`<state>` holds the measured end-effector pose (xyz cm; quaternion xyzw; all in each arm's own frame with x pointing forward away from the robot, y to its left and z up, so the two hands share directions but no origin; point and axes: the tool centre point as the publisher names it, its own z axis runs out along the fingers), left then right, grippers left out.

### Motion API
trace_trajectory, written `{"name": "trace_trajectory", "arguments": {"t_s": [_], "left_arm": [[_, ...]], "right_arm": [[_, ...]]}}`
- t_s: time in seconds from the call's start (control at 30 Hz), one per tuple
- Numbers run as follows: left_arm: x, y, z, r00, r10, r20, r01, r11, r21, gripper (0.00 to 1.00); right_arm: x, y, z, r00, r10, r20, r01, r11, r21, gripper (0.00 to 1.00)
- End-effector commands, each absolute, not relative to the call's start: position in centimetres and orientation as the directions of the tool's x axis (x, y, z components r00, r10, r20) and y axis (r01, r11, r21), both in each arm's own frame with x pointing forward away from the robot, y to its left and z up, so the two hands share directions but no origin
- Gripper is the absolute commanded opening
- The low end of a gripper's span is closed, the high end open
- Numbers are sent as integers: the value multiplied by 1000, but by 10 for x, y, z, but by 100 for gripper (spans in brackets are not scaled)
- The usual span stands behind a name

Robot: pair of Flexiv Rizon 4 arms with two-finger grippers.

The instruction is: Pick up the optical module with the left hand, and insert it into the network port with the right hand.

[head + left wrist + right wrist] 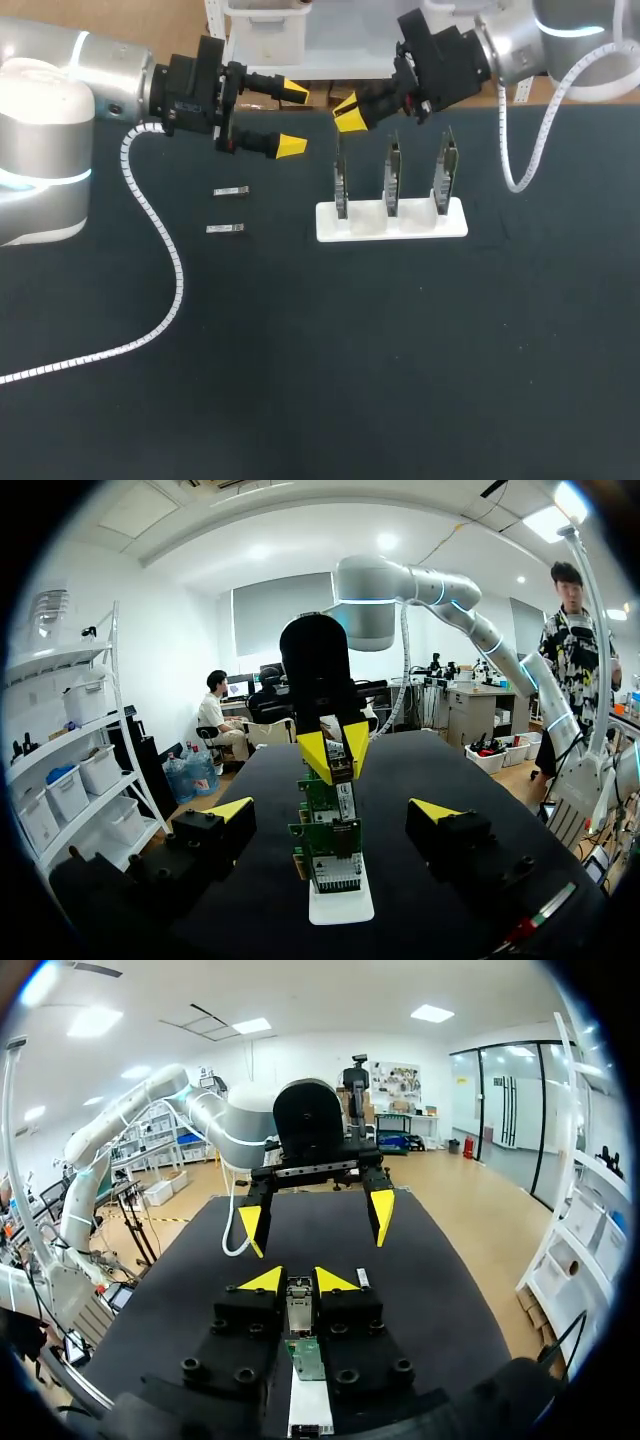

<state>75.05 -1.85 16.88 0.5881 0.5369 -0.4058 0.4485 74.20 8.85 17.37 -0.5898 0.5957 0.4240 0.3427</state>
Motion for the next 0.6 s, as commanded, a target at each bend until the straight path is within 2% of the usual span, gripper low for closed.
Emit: {"name": "trace_trajectory", "arguments": {"t_s": [0.03,0.6], "left_arm": [[750,-18,169,95,268,-959,995,-20,93,100],[750,-18,169,95,268,-959,995,-20,93,100]], "right_arm": [[741,89,172,-72,-415,-907,-994,-46,100,0],[743,92,184,-50,-406,-912,-996,-46,75,0]]}}
